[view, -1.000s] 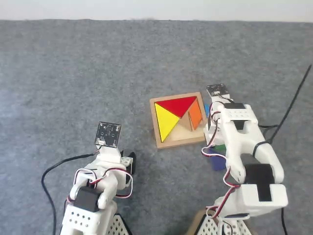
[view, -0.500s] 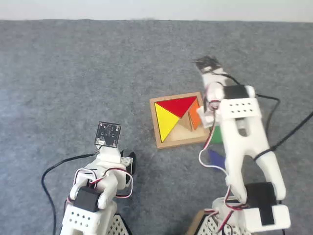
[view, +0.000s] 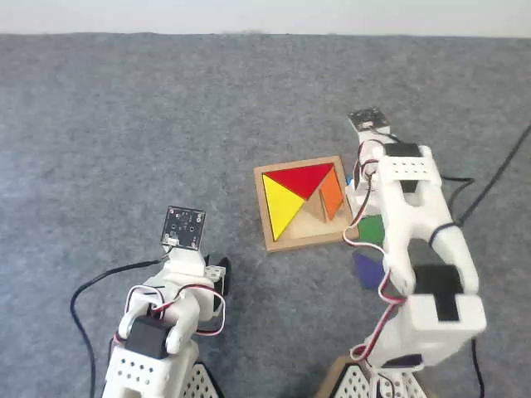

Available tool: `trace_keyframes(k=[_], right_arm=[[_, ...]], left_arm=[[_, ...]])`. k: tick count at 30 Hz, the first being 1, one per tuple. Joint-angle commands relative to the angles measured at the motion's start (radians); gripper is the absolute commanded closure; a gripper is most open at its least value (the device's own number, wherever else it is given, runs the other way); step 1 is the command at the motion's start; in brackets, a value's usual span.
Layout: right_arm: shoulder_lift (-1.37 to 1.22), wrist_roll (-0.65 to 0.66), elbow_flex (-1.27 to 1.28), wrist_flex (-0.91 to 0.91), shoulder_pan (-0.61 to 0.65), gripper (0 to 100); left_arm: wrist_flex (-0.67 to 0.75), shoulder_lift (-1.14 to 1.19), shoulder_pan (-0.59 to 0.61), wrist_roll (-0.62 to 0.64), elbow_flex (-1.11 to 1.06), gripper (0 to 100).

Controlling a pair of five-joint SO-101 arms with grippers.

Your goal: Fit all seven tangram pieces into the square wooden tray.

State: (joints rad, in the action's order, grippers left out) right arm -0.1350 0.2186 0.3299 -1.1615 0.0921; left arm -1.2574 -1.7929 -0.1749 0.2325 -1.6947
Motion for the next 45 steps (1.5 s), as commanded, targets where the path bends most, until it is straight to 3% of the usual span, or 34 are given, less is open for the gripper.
trace_keyframes(k=[1,16,26,30,36,45], right_arm=[[-0.070,-0.020,-0.009,0.058,0.035,78.3],[-0.148,-0.012,0.012,0.018,0.042,80.5],[0.128,0.008,0.313,0.140,0.030,80.3],[0.124,-0.035,0.327,0.128,-0.004,79.7],[0.110,0.003,0.333,0.120,-0.035,69.8],[0.278,0.028,0.443,0.117,-0.039,70.2]], left_arm=[[-0.002,-0.017,-0.002,0.006,0.012,89],[-0.002,-0.017,-0.002,0.006,0.012,89],[-0.002,-0.017,-0.002,0.006,0.012,89],[-0.002,-0.017,-0.002,0.006,0.012,89],[-0.002,-0.017,-0.002,0.006,0.012,89],[-0.002,-0.017,-0.002,0.006,0.012,89]])
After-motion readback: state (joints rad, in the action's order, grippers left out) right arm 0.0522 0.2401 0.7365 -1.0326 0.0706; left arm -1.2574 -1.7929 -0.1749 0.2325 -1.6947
